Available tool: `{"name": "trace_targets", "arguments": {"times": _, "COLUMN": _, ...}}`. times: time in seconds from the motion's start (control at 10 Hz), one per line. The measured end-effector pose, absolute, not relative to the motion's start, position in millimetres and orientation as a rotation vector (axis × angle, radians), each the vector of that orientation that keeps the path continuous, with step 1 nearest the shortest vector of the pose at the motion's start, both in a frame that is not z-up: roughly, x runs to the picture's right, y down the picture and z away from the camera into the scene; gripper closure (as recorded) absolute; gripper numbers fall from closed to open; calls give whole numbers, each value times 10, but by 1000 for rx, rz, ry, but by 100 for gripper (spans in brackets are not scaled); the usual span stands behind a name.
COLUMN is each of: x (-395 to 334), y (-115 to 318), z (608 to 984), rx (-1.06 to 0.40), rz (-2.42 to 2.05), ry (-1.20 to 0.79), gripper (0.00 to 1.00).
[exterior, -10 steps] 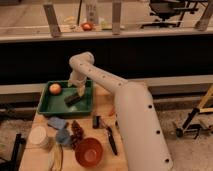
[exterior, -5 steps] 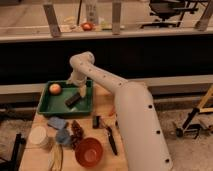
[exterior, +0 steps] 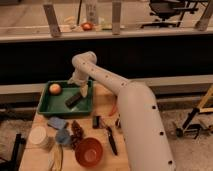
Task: Place eraser in tray
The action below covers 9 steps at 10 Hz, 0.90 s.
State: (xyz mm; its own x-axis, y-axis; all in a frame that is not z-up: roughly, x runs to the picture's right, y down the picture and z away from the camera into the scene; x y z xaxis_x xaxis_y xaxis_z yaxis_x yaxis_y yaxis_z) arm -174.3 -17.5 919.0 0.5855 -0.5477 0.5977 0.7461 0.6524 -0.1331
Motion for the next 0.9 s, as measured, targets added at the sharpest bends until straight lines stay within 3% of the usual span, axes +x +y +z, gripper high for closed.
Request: {"name": "trace_targets", "arguments": {"times": 0.9, "x": -1671, "y": -201, "z": 9214, "rx": -396, "rz": -778, "ry": -565, "gripper": 20}}
